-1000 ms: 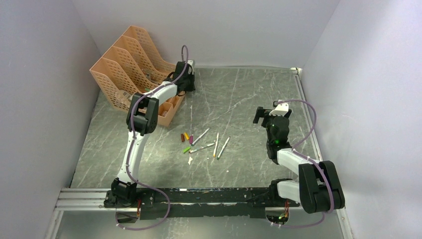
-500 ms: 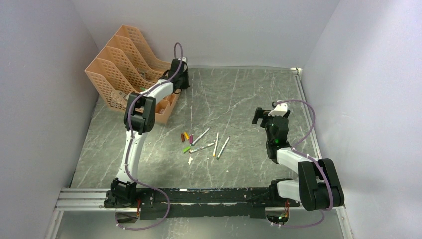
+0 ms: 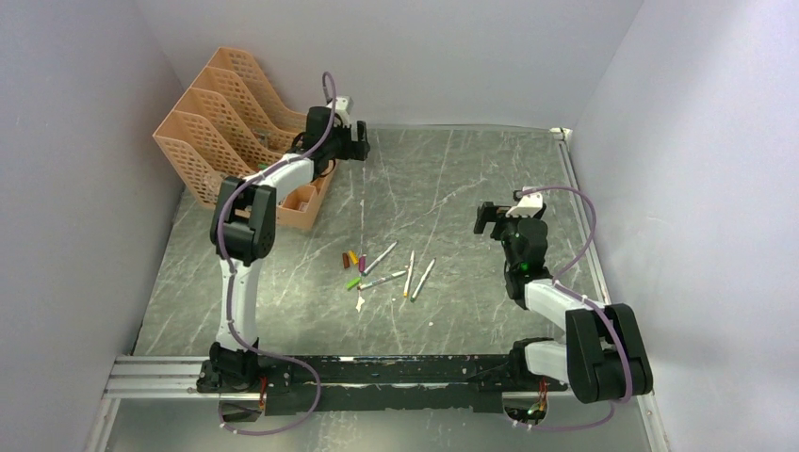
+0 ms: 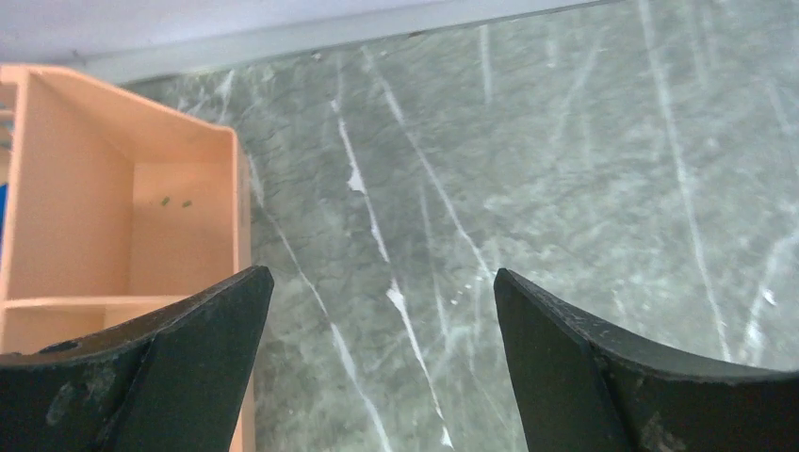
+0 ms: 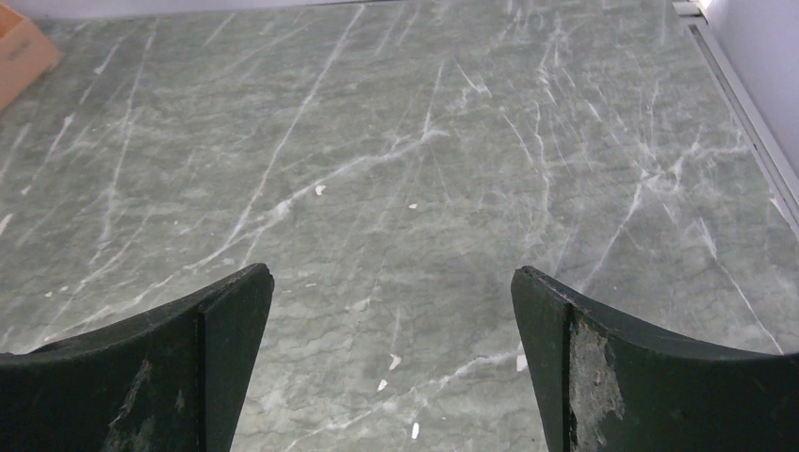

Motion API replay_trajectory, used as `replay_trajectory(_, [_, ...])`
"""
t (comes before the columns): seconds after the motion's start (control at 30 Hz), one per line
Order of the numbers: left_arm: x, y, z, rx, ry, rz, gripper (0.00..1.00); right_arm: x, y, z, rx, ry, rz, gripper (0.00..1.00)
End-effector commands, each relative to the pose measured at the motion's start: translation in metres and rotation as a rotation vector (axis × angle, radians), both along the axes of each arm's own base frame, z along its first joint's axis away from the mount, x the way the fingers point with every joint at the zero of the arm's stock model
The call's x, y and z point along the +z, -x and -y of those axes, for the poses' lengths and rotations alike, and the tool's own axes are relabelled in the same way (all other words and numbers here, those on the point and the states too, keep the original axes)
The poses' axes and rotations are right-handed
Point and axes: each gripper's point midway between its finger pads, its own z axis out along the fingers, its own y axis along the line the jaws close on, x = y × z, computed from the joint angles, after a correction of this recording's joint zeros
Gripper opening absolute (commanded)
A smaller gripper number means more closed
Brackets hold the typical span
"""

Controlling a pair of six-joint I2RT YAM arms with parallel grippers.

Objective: Insert the pens into the pen caps

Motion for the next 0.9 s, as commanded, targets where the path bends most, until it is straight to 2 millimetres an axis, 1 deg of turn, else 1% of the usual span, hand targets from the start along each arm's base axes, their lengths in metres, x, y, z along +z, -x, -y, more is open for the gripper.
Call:
replay_trajectory(0.0, [0.095,0.023,0.034,-0.126,-0.009,0.282,1.0,0.022,-0.002,-0.01,0.054,-0.016,0.062,1.0])
replay_trajectory(0.07, [0.118,0.036,0.043,-0.156,0.009,0.319,0.99,0.023,-0.001,-0.013,0.064,-0.028,0.065,1.0])
replay_trajectory(0.17, [0.14,0.053,0.056,-0.221,0.057,0.328,1.0,0.029,0.0,-0.019,0.1,-0.038,0.085,1.0])
replay_trajectory(0.2, [0.147,0.059,0.057,-0.232,0.071,0.331,1.0,0.034,0.001,-0.023,0.123,-0.041,0.101,1.0])
replay_trajectory(0.27, [0.16,0.077,0.064,-0.281,0.102,0.341,1.0,0.046,0.003,-0.033,0.18,-0.056,0.139,1.0])
replay_trajectory(0.33, [0.168,0.097,0.068,-0.299,0.109,0.345,0.99,0.063,0.008,-0.049,0.268,-0.101,0.187,1.0])
replay_trajectory(0.37, [0.175,0.108,0.071,-0.312,0.113,0.35,1.0,0.072,0.01,-0.058,0.304,-0.15,0.204,1.0])
replay_trajectory(0.4, [0.177,0.118,0.072,-0.319,0.117,0.346,1.0,0.079,0.011,-0.062,0.308,-0.244,0.199,1.0])
replay_trajectory(0.43, [0.184,0.129,0.073,-0.328,0.129,0.353,1.0,0.086,0.01,-0.065,0.295,-0.342,0.184,1.0])
replay_trajectory(0.47, [0.189,0.142,0.073,-0.35,0.144,0.355,1.0,0.093,0.009,-0.07,0.315,-0.393,0.167,1.0])
replay_trajectory(0.53, [0.196,0.164,0.068,-0.364,0.182,0.349,1.0,0.109,0.011,-0.083,0.398,-0.353,0.163,1.0])
replay_trajectory(0.57, [0.197,0.172,0.062,-0.349,0.194,0.341,1.0,0.114,0.007,-0.082,0.389,-0.343,0.148,1.0])
replay_trajectory(0.63, [0.198,0.181,0.046,-0.275,0.206,0.319,0.99,0.123,-0.003,-0.067,0.267,-0.403,0.084,1.0])
replay_trajectory(0.7, [0.197,0.189,0.035,-0.217,0.22,0.267,1.0,0.127,-0.006,-0.056,0.149,-0.489,-0.006,1.0])
replay_trajectory(0.73, [0.199,0.194,0.034,-0.224,0.214,0.257,0.99,0.128,-0.005,-0.057,0.134,-0.528,-0.037,1.0])
replay_trajectory(0.77, [0.201,0.199,0.034,-0.233,0.217,0.249,0.99,0.128,-0.004,-0.061,0.153,-0.555,-0.054,0.99])
replay_trajectory(0.8, [0.206,0.202,0.032,-0.225,0.222,0.25,0.91,0.125,-0.003,-0.068,0.186,-0.576,-0.074,0.85])
replay_trajectory(0.83, [0.208,0.203,0.029,-0.211,0.223,0.245,0.83,0.123,-0.001,-0.076,0.225,-0.59,-0.091,0.76])
replay_trajectory(0.87, [0.21,0.205,0.025,-0.194,0.217,0.24,0.78,0.12,0.0,-0.081,0.249,-0.605,-0.112,0.72])
